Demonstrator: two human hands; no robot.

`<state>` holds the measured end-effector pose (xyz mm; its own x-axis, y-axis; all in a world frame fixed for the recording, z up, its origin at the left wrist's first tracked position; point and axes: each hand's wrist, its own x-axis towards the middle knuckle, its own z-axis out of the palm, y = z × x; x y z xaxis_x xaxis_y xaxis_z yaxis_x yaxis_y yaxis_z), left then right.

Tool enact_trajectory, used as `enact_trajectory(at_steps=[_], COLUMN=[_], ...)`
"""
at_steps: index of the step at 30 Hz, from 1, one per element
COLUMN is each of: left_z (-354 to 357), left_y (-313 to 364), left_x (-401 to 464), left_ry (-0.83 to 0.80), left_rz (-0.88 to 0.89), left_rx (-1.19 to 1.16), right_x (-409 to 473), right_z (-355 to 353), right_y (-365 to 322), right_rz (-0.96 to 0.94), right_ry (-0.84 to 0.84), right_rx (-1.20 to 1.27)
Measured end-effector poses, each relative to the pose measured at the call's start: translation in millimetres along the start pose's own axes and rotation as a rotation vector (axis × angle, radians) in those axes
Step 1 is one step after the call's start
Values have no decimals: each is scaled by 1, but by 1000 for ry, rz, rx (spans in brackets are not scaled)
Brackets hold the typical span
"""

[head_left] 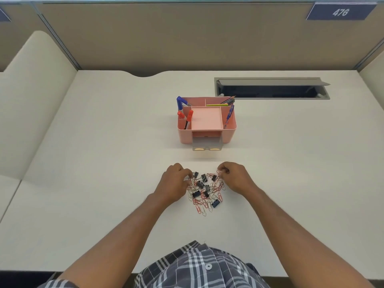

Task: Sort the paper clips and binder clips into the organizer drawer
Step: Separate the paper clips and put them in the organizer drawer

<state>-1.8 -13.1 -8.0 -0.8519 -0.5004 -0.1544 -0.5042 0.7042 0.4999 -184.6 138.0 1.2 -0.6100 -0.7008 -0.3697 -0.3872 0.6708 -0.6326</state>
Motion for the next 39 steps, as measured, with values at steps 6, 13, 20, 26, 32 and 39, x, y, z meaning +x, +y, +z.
enact_trajectory(at_steps=[6, 13, 20, 26, 32, 39], left_z=[0, -3, -8, -17, -24, -30], left_y=[2, 5, 4, 5, 2, 6], left_x=[3, 7, 4, 5, 3, 1], left_ry=[-7, -56, -79, -121, -75, 68], left_rz=[-11, -6, 11, -59, -184, -278], left_rx=[36, 93, 66, -100, -308, -443], right_x=[-2, -4, -6, -5, -7, -8], right_z=[7, 14, 16, -1, -7, -9], right_y=[-13, -25, -29, -22, -18, -16], right_rz=[-58, -81, -46, 23, 41, 104], right_ry=[-2, -13, -1, -54, -30, 7], right_rx=[-108, -199, -235, 46, 185, 430])
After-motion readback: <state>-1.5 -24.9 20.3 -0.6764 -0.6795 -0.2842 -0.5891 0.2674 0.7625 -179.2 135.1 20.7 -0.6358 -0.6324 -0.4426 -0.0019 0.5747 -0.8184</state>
